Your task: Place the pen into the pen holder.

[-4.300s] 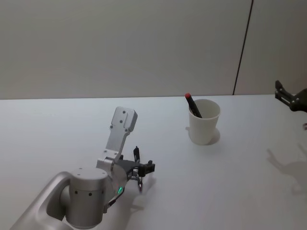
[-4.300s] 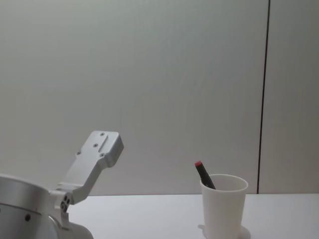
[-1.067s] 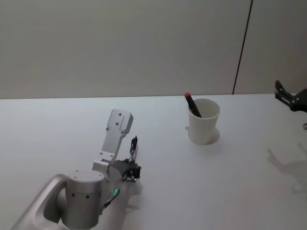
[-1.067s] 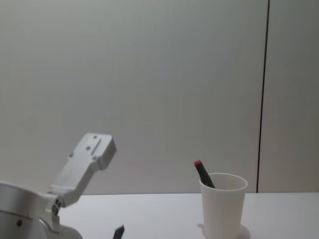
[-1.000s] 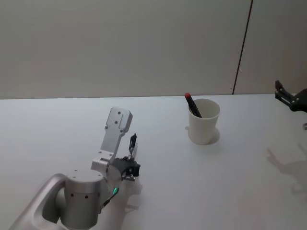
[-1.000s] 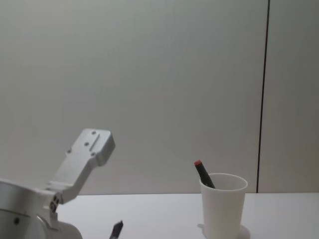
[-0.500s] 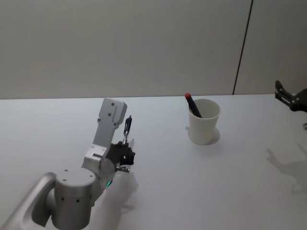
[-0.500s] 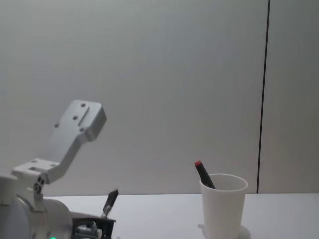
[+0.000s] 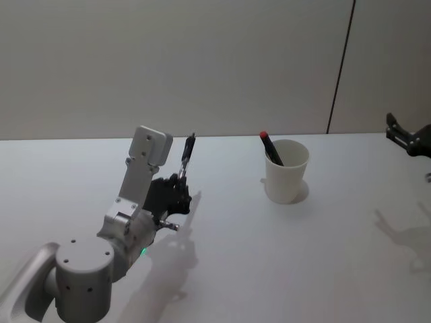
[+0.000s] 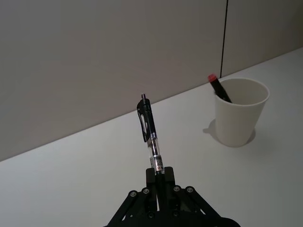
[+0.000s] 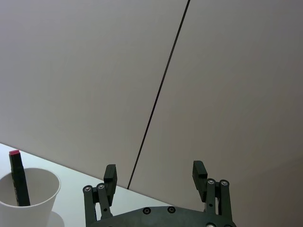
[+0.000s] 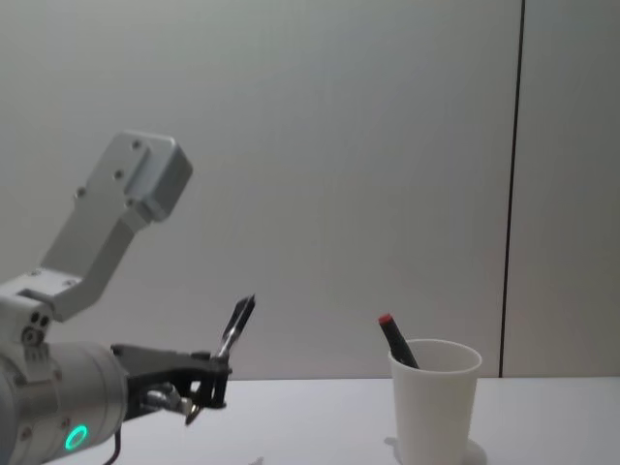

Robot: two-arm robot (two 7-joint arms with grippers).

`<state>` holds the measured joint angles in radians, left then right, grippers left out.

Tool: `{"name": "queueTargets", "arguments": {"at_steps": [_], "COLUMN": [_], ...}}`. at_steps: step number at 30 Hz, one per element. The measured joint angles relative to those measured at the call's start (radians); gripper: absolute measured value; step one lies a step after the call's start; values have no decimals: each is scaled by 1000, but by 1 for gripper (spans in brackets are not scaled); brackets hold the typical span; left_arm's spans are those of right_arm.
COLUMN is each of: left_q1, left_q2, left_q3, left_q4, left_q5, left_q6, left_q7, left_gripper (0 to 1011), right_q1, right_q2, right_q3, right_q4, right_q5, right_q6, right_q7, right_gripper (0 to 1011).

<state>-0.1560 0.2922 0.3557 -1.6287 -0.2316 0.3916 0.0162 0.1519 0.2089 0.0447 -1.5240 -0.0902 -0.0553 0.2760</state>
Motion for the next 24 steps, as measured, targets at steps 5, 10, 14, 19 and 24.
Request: {"name": "queueTargets", "arguments": {"at_steps": [5, 10, 14, 19, 24], "left_q1": [2, 1, -2, -7, -16], "left_q2": [14, 30, 35, 38, 32], "left_q3": [-7, -15, -19, -21, -19], "left_q4": [-2, 4, 11, 25, 38], "left_q5": [4, 0, -8, -17, -17], "left_q6": [-72, -164, -208, -271, -314], "left_q7": [-61, -151, -196, -254, -286], "left_gripper": [114, 114, 114, 114, 114], "right_q1": [0, 0, 0, 0, 0], "right_q2": [0, 0, 0, 0, 0], "right_q3": [0, 0, 0, 0, 0], "right_q4": [0, 0, 0, 0, 0], "right_q5": [0, 0, 0, 0, 0], "right_q6": [0, 0, 0, 0, 0], "right_q7": [0, 0, 0, 0, 0], "right_gripper": [1002, 1002, 1002, 1002, 1002]}}
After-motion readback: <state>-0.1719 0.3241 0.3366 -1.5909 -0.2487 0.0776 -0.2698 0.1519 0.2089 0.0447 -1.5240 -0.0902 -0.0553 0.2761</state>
